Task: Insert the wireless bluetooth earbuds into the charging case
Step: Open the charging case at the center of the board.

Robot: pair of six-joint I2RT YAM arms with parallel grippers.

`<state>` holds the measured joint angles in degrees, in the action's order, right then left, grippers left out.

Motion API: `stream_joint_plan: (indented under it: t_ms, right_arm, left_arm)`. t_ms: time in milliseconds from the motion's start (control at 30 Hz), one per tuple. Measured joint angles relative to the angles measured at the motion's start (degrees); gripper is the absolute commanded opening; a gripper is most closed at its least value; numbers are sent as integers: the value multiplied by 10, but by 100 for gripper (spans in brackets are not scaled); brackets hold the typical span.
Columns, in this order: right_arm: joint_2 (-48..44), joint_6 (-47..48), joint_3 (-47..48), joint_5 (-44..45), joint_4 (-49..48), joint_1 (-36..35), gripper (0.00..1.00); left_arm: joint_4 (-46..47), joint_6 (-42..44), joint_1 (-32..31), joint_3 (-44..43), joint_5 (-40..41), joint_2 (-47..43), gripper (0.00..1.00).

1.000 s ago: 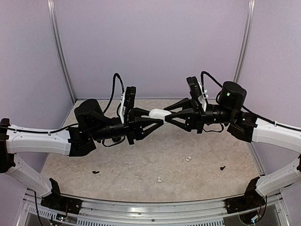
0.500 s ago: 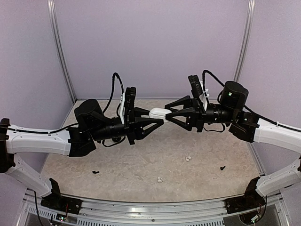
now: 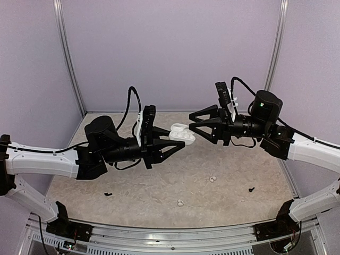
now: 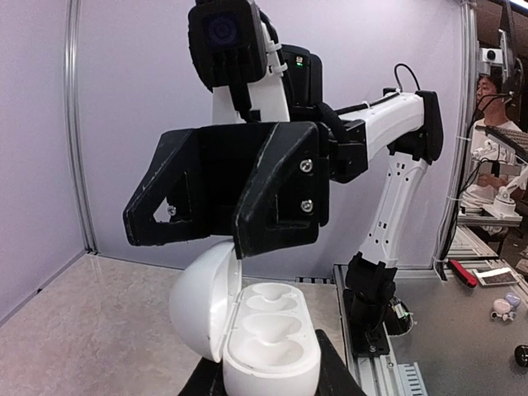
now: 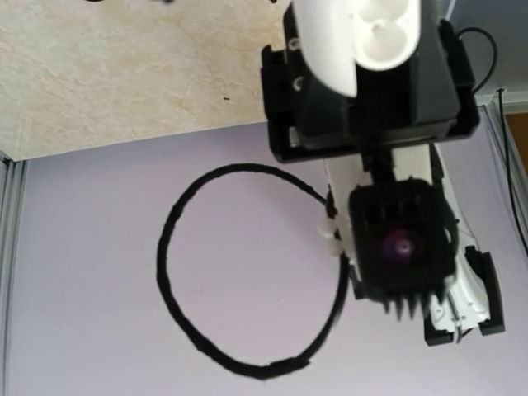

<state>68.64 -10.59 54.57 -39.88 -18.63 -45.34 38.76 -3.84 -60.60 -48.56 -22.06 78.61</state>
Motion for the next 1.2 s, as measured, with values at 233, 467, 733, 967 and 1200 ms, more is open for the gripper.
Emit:
stream_joint_plan:
  t_ms: [233,467,733,967,1200]
  right_arm:
    - [0,0,0,3,0,0,48]
    - [0,7,0,-7,4,1,67]
    - [-21,24,3,-20,30,1,70]
    - [-45,47,7,14,96,1,67]
    - [-63,49,-43,66,151,1,63]
  left_arm:
    - [-3,5,0,0,0,0,15]
    - [-6,0,3,4,0,-3,15]
    - [2,-30,22,47,4,-12,15]
    - [9,-49,30,104,26,-46,15]
    - [11,-56,43,152,51,-96,15]
